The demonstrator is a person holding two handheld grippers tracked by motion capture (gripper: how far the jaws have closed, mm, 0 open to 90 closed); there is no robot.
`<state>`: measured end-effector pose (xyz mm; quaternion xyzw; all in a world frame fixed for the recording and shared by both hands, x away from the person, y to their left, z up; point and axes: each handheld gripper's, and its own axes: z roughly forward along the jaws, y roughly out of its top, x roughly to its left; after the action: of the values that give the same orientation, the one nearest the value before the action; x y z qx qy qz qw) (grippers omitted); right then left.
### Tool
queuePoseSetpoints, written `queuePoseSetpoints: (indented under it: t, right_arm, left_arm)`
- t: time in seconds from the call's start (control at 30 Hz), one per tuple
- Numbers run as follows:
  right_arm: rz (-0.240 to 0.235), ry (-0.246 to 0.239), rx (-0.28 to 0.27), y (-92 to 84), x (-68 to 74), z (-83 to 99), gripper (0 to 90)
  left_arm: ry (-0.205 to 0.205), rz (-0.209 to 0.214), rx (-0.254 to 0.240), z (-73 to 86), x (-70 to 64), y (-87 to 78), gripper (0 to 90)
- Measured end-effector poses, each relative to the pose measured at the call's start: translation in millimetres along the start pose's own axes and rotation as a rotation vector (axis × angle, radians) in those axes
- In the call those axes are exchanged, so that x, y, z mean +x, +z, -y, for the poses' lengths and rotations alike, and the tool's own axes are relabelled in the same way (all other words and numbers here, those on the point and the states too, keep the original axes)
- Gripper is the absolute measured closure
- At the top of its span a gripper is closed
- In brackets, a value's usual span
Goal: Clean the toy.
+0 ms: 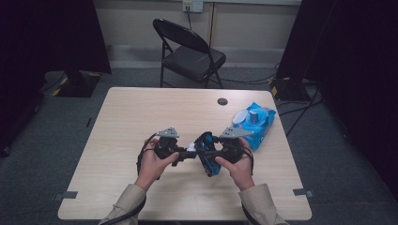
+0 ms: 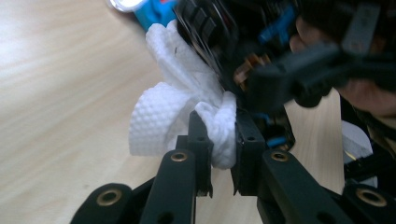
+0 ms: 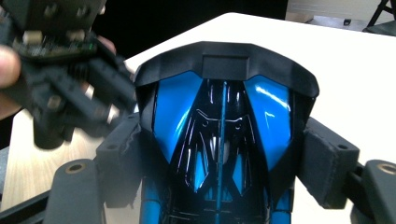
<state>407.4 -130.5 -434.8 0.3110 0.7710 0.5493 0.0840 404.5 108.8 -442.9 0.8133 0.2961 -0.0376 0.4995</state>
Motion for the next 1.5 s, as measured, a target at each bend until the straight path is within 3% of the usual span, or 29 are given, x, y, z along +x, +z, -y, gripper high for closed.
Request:
queuePoseSetpoints:
  t: [0.27,0.43,0.63,0.9,1.13,1.27,1.5]
  right_arm:
    - [0.027,0.018,0.0,1.1,-5.0,2.5,25.6]
    - [0.058,0.032,0.009,0.6,-11.4,4.6,25.6]
    - [0.107,0.053,0.048,-1.1,-21.8,10.3,25.6]
    - [0.167,0.057,0.122,5.1,-40.4,18.4,25.6]
    - [0.211,0.06,0.168,15.0,-52.8,20.4,25.5]
    - [0.244,0.04,0.216,24.5,-59.5,25.7,25.5]
    - [0.279,0.04,0.252,34.4,-65.2,36.1,25.4]
  left_arm:
    - [0.009,0.038,0.061,16.2,-7.5,18.8,80.2]
    - [0.022,0.029,0.113,26.7,-7.9,23.6,79.9]
    - [0.024,-0.065,0.114,32.4,8.7,4.3,78.7]
    - [-0.011,-0.187,0.091,40.2,37.1,-29.5,78.6]
    - [-0.026,-0.279,0.096,45.0,47.7,-37.6,76.7]
    - [-0.037,-0.295,0.087,48.3,51.7,-38.8,75.5]
    - [-0.041,-0.305,0.085,51.1,54.9,-37.6,74.1]
